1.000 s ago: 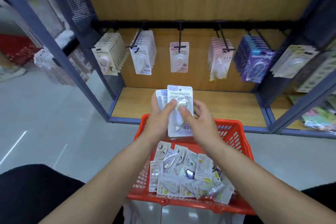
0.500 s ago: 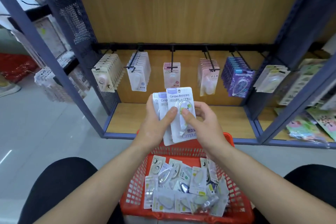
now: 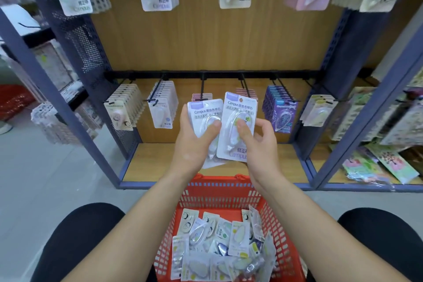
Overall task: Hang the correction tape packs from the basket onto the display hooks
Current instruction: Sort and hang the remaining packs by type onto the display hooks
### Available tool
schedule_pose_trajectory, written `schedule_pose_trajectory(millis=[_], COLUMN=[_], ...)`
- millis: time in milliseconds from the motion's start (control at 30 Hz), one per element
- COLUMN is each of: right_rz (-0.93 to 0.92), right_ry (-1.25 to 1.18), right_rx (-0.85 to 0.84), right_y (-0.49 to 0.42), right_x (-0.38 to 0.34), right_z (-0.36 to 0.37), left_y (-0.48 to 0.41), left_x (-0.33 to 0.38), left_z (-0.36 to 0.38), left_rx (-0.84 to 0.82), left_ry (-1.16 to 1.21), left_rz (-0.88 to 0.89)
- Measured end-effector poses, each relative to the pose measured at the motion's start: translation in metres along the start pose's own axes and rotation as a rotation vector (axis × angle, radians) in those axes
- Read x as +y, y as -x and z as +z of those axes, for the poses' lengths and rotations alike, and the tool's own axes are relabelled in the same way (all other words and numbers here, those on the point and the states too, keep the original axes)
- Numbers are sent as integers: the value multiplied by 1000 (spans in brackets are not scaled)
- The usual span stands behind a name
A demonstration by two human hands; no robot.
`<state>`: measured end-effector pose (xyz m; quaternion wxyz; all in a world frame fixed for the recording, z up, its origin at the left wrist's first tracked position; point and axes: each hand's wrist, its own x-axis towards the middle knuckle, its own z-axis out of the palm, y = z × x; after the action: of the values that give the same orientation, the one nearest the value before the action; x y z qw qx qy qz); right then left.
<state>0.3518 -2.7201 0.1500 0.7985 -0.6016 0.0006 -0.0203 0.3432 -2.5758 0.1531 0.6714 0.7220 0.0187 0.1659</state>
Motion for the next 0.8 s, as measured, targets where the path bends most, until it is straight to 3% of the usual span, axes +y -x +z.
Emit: schedule_pose_trajectory(millis=[200,400,533,800], right_rz=[-43,-58,-75,-73], right_ry=[72,90,165,263], right_rx=[18,12,-5,-149], right_y=[8,15,12,-11], right_x=[-4,-12,-19,-40], right_z=[9,16,24,75], left_y=[4,7,7,-26], left_x=[12,23,37,74], left_z=[-8,-25,-44,-83], left_rx=[44,-89,-84,-1], left_ry=[1,2,21,42], left_rz=[-17,-60,-71,57])
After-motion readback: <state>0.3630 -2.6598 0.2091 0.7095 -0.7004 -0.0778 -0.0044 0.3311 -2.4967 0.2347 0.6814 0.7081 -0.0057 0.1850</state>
